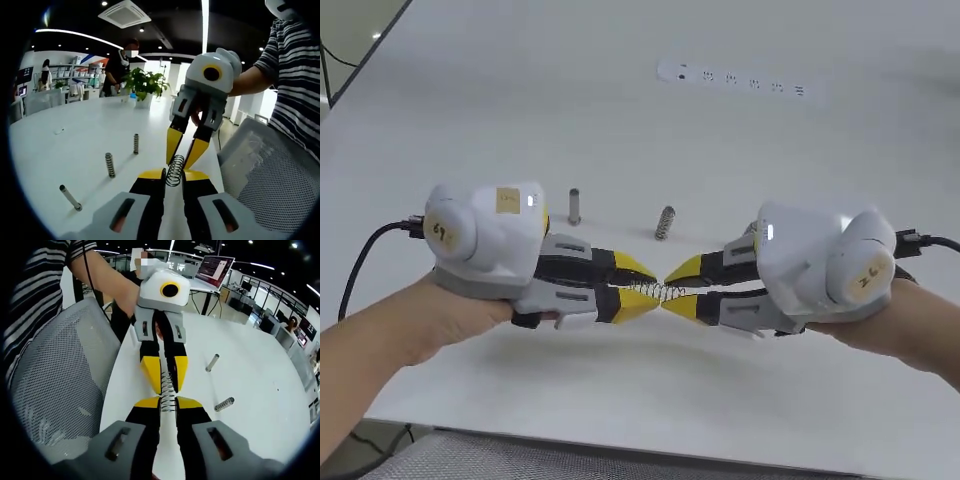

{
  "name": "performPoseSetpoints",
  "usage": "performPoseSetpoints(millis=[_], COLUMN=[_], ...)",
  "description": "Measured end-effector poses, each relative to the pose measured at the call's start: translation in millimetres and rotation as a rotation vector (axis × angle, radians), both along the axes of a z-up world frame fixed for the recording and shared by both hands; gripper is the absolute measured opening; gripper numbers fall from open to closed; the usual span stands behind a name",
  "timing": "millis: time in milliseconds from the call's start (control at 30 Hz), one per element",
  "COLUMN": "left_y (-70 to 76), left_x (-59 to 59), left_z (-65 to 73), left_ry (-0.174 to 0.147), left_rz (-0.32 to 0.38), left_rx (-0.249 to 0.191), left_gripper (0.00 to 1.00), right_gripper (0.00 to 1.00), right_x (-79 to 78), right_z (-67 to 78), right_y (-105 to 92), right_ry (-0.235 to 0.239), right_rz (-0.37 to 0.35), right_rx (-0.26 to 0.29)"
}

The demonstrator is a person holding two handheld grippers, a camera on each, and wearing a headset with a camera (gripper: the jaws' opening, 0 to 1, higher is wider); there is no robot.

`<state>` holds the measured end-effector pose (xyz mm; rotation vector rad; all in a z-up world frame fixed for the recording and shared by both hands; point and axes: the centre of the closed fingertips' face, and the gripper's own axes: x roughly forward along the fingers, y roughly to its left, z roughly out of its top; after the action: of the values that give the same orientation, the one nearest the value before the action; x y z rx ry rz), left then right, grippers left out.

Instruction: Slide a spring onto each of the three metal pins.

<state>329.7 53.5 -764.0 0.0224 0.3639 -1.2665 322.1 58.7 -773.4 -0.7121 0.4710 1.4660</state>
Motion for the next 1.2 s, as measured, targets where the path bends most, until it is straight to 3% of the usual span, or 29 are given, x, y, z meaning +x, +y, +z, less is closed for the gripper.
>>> performPoseSetpoints(millis=[367, 633, 1200], left_y=[0.4, 0.4, 2.0], left_x=[-0.7, -3.3, -7.2], left_z=[2.1, 2.3, 2.5], left_ry=[-0.008, 0.017, 0.034], left_rz=[-0.015, -0.025, -0.041], left_rx=[0.003, -0.011, -0.015], left_gripper=[0.08, 0.08, 0.08], right_gripper=[0.13, 0.14, 0.13], right_x=[0.6, -1.3, -3.6], right_z=[1.9, 2.1, -2.3], right_y=[1.0, 0.5, -6.7], right_ry=[0.011, 0.025, 0.015], right_rz=[-0.010, -0.018, 0.011], right_rx=[0.010, 0.015, -0.006])
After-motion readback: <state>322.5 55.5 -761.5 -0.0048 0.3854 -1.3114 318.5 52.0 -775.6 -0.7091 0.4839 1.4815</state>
